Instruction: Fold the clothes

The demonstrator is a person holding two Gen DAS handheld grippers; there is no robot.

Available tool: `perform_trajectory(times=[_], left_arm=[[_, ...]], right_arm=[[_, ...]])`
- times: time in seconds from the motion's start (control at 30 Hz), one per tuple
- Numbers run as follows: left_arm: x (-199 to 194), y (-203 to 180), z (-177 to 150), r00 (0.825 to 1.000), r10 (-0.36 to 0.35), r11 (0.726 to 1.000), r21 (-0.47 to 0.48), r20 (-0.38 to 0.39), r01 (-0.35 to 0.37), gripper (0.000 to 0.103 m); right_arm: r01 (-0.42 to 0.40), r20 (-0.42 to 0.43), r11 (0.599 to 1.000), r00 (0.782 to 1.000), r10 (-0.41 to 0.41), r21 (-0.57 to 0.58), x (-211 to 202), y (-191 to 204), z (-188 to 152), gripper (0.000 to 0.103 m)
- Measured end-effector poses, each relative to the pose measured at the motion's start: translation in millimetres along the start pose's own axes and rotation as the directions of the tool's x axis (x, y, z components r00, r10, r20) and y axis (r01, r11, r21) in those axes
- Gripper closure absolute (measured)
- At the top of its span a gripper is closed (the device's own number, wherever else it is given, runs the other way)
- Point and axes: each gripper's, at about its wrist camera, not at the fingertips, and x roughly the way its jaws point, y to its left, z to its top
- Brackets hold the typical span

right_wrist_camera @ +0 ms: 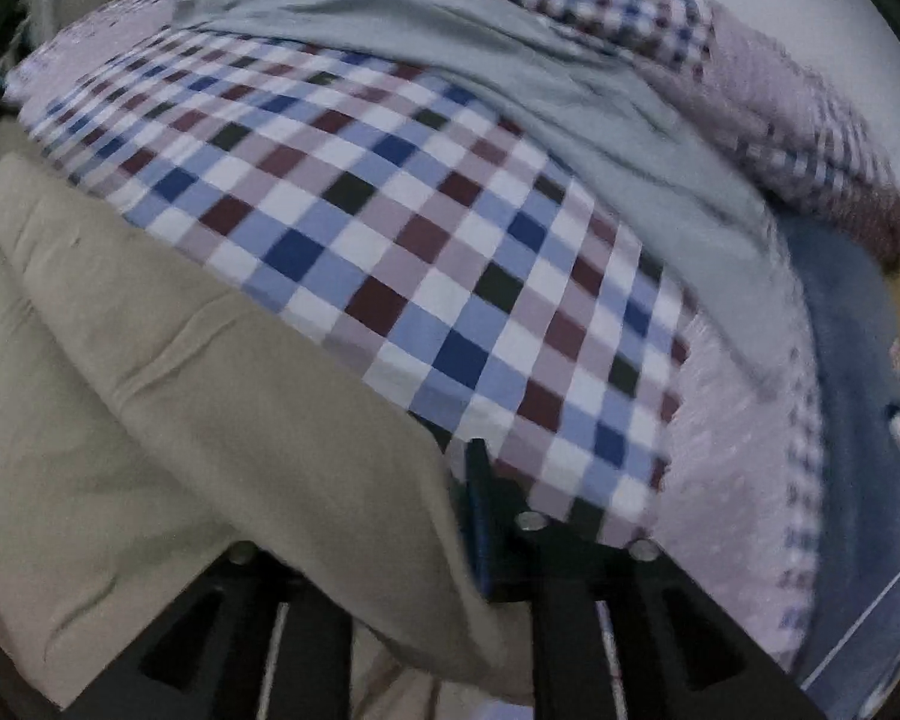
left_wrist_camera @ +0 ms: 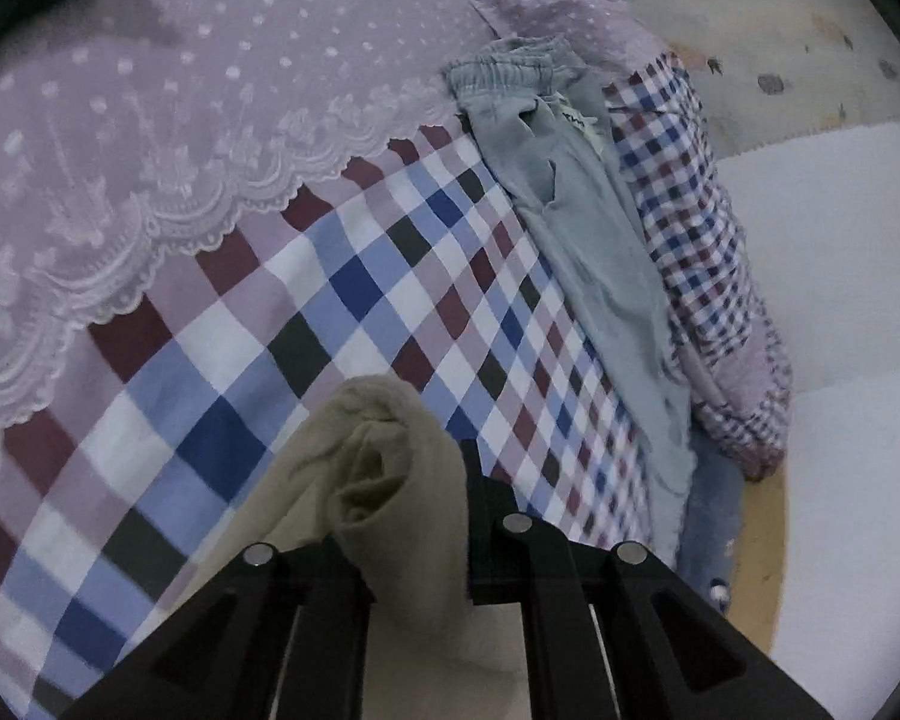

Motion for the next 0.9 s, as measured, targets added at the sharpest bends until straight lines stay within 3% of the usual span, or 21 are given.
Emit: perform_trajectory(times=[0.1, 0.2, 0.3, 0.37, 0.4, 0.43, 0.47, 0.63, 0.8, 0.9], left_arm=[[-4, 6, 0, 0.997, -0.075, 0.997, -0.022, 0.014, 0.075, 0.09], [-12, 5, 0, 0.987, -0.153, 0.988, -0.026, 0.045, 0.154, 0.081], [-30, -3, 4, 0.968, -0.224, 0.974, -0.002, 0.115, 0.226, 0.069], [-50, -8, 4, 0.942, -0.265, 0.964, 0.041, 0.204, 0.262, 0.055], [-59, -9, 6, 0.935, -0.267, 0.964, 0.057, 0.233, 0.261, 0.039], [-71, -11, 7, 0.926, -0.264, 0.965, 0.078, 0.27, 0.252, 0.032], [-77, -9, 9, 0.924, -0.262, 0.965, 0.086, 0.278, 0.248, 0.032], [-108, 0, 6, 0.935, -0.213, 0.974, 0.137, 0.284, 0.18, 0.031], [-135, 15, -39, 0.945, -0.135, 0.965, 0.255, 0.298, 0.057, 0.03], [-140, 18, -78, 0.953, -0.052, 0.934, 0.352, 0.299, -0.059, 0.028]], right_arm=[[-0.036, 0.063, 0.986, 0.998, 0.026, 0.164, 0, -29, 1, 0.042], [-0.063, 0.128, 0.944, 0.992, 0.022, 0.323, 0, -58, 2, 0.037], [0.026, 0.158, 0.893, 0.982, -0.108, 0.45, -4, -80, 0, 0.036], [0.052, 0.177, 0.868, 0.971, -0.16, 0.494, -13, -88, -7, 0.036], [0.059, 0.184, 0.86, 0.967, -0.175, 0.508, -18, -91, -11, 0.036], [0.061, 0.188, 0.855, 0.965, -0.182, 0.515, -22, -93, -15, 0.036], [0.062, 0.191, 0.852, 0.964, -0.187, 0.52, -26, -95, -20, 0.035], [0.011, 0.226, 0.831, 0.96, -0.164, 0.556, -61, -82, -67, 0.032], [-0.082, 0.269, 0.798, 0.958, -0.103, 0.597, -88, -60, -123, 0.029], [-0.139, 0.305, 0.766, 0.949, -0.078, 0.628, -101, -38, -159, 0.027]])
